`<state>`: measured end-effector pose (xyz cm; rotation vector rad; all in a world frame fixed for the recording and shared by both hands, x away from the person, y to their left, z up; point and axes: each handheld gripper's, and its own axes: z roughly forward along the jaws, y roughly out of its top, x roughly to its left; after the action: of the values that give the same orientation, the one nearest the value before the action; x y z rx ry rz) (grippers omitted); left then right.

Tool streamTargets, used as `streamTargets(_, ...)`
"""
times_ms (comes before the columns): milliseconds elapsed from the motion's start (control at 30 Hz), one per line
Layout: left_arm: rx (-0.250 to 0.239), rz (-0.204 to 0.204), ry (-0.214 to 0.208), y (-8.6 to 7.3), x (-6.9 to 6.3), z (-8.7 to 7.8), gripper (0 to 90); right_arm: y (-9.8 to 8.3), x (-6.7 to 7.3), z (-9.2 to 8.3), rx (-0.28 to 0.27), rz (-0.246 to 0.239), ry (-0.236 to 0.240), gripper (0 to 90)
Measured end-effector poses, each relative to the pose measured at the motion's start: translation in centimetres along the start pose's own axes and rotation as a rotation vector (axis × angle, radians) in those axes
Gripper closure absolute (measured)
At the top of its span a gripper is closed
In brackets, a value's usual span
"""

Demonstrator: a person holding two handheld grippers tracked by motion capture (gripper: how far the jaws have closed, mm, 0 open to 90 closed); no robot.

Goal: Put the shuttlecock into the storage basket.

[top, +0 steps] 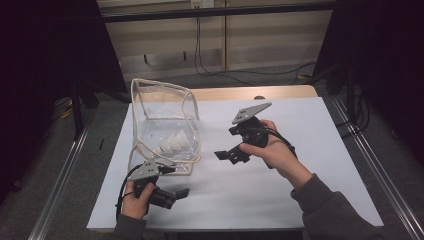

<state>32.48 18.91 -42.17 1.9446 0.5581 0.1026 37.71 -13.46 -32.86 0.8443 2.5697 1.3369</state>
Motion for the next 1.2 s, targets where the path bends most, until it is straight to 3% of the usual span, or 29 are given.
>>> streamTargets(1200,0.003,0.0,-0.001,0.0,-0.1,0.1,3.2,-7.9,-1.9,-1.8,-0.023,0.065,-0.049,3.7)
